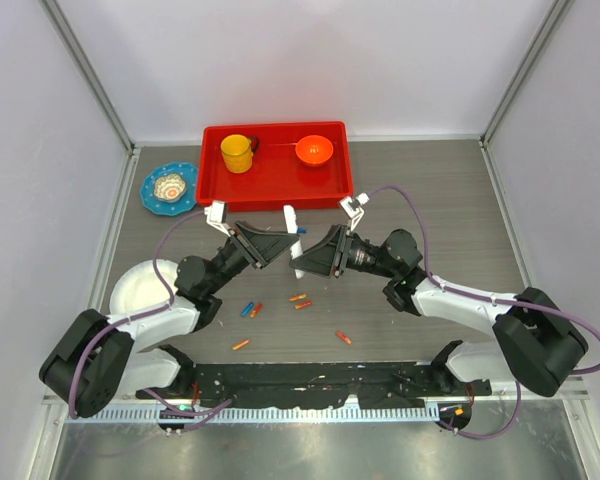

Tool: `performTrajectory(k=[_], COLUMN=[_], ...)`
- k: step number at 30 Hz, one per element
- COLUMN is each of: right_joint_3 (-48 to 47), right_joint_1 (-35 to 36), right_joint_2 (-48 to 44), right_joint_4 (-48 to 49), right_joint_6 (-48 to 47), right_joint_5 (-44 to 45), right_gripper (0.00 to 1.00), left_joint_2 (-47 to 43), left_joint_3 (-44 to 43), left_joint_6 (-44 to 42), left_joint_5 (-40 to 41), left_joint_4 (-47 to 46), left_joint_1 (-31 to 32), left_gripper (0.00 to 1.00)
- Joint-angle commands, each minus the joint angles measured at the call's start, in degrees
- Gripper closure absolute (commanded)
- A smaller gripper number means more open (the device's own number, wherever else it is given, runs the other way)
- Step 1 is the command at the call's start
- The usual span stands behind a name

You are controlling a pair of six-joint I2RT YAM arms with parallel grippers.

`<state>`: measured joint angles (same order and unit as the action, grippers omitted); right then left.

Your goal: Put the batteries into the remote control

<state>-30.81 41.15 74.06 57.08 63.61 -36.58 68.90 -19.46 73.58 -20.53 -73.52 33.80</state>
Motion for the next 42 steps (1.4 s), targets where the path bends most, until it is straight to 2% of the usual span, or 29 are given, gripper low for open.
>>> performTrajectory(k=[1, 17, 20, 22, 23, 24, 27, 29, 30, 31, 34, 35, 36, 37, 38, 39, 41, 42], right_joint_3=[0.1, -0.4, -0.5, -0.6, -0.7, -0.7, -0.8, -0.9, -1.1, -1.4, -2.5, -4.0, -5.3, -7.1, -11.5, -13.6, -18.2, -19.5], right_joint_1=[0.2, 0.3, 0.3, 0.3, 0.3, 0.3, 0.3, 0.2, 0.2, 0.2, 0.2, 0.2, 0.2, 0.2, 0.3, 0.6, 0.8, 0.9], right_joint_2=[0.2, 2.0, 2.3, 2.4, 2.3, 2.3, 1.0, -0.9, -1.8, -2.7, -7.0, -8.5, -11.1, -12.5, -13.6, -15.4, -16.5, -16.8], right_joint_4=[3.0, 2.2, 3.1, 3.4, 3.7, 4.0, 3.7, 1.1, -0.2, -2.3, -10.6, -19.0, -25.2, -41.1, -48.9, -55.7, -70.6, -73.9], right_joint_6=[0.5, 0.4, 0.7, 0.8, 0.7, 0.9, 0.1, -0.9, -2.3, -3.7, -8.3, -10.4, -17.9, -22.5, -27.5, -31.6, -39.7, -41.5], right_joint_5=[-1.8, -1.9, -2.4, -3.3, -3.8, -4.5, -6.2, -7.3, -7.5, -7.8, -9.3, -9.1, -7.0, -4.6, -1.4, 7.2, 16.5, 20.5], right_gripper=[0.27, 0.46, 0.58, 0.7, 0.74, 0.81, 0.9, 0.93, 0.93, 0.93, 0.93, 0.93, 0.93, 0.93, 0.93, 0.94, 0.94, 0.93], left_joint_2=[-1.5, -1.8, -1.8, -1.8, -1.7, -1.7, -1.7, -2.5, -3.0, -3.7, -7.7, -10.4, -11.7, -13.3, -14.6, -17.5, -19.9, -21.2], left_joint_3=[-2.2, -2.0, -1.8, -1.5, -1.7, -1.8, -2.2, -2.5, -2.7, -3.0, -4.0, -4.4, -4.7, -5.8, -6.5, -7.2, -10.3, -11.8], left_joint_6=[0.3, 0.7, 0.7, 0.9, 1.2, 1.6, 2.2, 2.0, 1.7, 0.5, -1.8, -3.6, -4.7, -5.7, -8.3, -9.7, -15.6, -17.1], left_joint_5=[0.8, 0.1, 0.1, 0.0, -0.1, -0.8, -1.2, -1.0, -0.9, -0.4, 0.8, 1.1, 1.5, 1.9, 3.3, 4.4, 9.0, 10.4], left_joint_4=[-12.6, -12.6, -12.6, -12.4, -12.2, -11.7, -10.0, -8.2, -5.5, -3.8, 4.7, 7.2, 12.6, 15.5, 18.6, 26.4, 36.5, 46.7], left_joint_1=[0.3, 0.7, 0.7, 0.7, 0.7, 0.7, 0.7, 0.7, 0.7, 0.6, -0.4, -1.3, -1.9, -2.3, -2.9, -3.7, -3.8, -3.9], left_gripper=[1.0, 1.0, 1.0, 0.99, 0.96, 0.8, 0.42, 0.31, 0.19, 0.01, 0.0, 0.0, 0.0, 0.0, 0.0, 0.0, 0.0, 0.0])
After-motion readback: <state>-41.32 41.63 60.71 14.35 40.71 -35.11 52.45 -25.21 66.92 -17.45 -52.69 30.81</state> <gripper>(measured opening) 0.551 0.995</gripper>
